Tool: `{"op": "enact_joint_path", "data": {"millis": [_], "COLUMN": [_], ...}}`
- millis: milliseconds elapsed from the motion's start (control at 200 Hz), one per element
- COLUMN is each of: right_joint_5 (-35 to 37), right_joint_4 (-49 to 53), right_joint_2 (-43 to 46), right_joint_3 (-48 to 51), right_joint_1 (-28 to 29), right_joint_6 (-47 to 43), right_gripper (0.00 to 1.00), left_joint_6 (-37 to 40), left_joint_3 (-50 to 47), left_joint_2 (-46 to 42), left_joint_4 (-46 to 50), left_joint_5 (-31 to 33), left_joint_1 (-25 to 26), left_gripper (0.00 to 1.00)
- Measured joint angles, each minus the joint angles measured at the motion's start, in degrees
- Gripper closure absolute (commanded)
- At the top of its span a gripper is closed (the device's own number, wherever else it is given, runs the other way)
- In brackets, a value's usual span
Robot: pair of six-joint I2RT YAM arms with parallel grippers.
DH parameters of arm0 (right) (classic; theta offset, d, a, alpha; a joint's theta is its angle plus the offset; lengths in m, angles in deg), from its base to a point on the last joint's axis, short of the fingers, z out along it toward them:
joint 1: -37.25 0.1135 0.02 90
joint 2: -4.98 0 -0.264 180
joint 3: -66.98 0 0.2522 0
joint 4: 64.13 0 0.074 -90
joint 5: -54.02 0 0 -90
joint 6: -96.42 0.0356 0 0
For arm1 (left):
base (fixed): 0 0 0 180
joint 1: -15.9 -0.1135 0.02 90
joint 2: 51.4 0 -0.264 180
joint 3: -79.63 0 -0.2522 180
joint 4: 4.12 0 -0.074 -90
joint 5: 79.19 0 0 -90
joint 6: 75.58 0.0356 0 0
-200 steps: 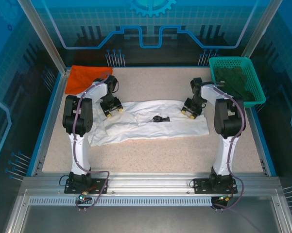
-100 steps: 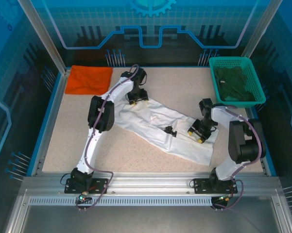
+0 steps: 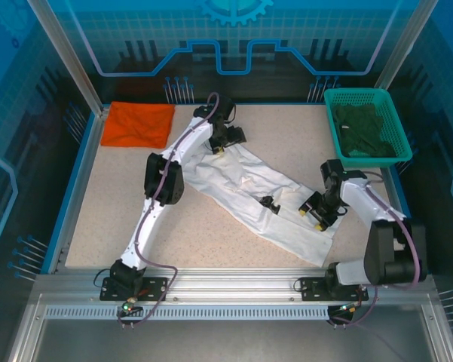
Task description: Fold and stack the t-shirts
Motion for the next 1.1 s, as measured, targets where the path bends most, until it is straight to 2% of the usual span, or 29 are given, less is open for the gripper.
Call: {"op": "enact_joint_path", "data": {"millis": [155,295,405,525,635,725,950,1100], "right_joint_5": [1.0,1.2,0.3,-1.2,-2.2,-2.5,-3.6,-4.3], "right_joint_4": [0.6,-1.4,-2.9,-4.2,-4.6,-4.5,-5.6,-7.0], "right_joint_2": [1.9,-0.2,-3.4,-6.8,-9.6,-11.5,-13.0,-16.0], "right_joint_3": [-3.7,-6.4,-6.9,-5.5,-3.8,-3.1,-1.5,-1.6], "right_joint_1": [3.2,11.9,18.4,22.1,23.4,23.5,23.3,22.3], "right_joint_6": [-1.4,-4.1,-5.7,-6.5,-6.5,-6.5,-6.4,-6.2], "right_gripper": [0.45,0.46,0.47,0.47,0.47,0.47,0.46,0.46], "left_joint_6": [-1.0,-4.2,-6.8,-9.1,-9.6,-9.4,-7.5,-6.9], "left_joint_3": [-21.3,-43.4,-53.4,-57.3,-56.5,-50.1,-23.7,-0.9], "left_joint_2": [-18.9,-35.5,-38.5,-33.9,-27.9,-23.7,-7.2,6.1], "left_joint_4": [-3.8,-9.3,-11.8,-13.7,-15.6,-13.0,-12.1,-10.9], "left_joint_5": [2.3,4.9,5.9,5.2,4.3,3.9,4.0,4.0], "left_joint_1": [-2.1,-6.7,-9.0,-8.5,-8.1,-8.0,-5.7,-4.3], "left_gripper": [0.31,0.36,0.38,0.39,0.40,0.40,0.41,0.40]}}
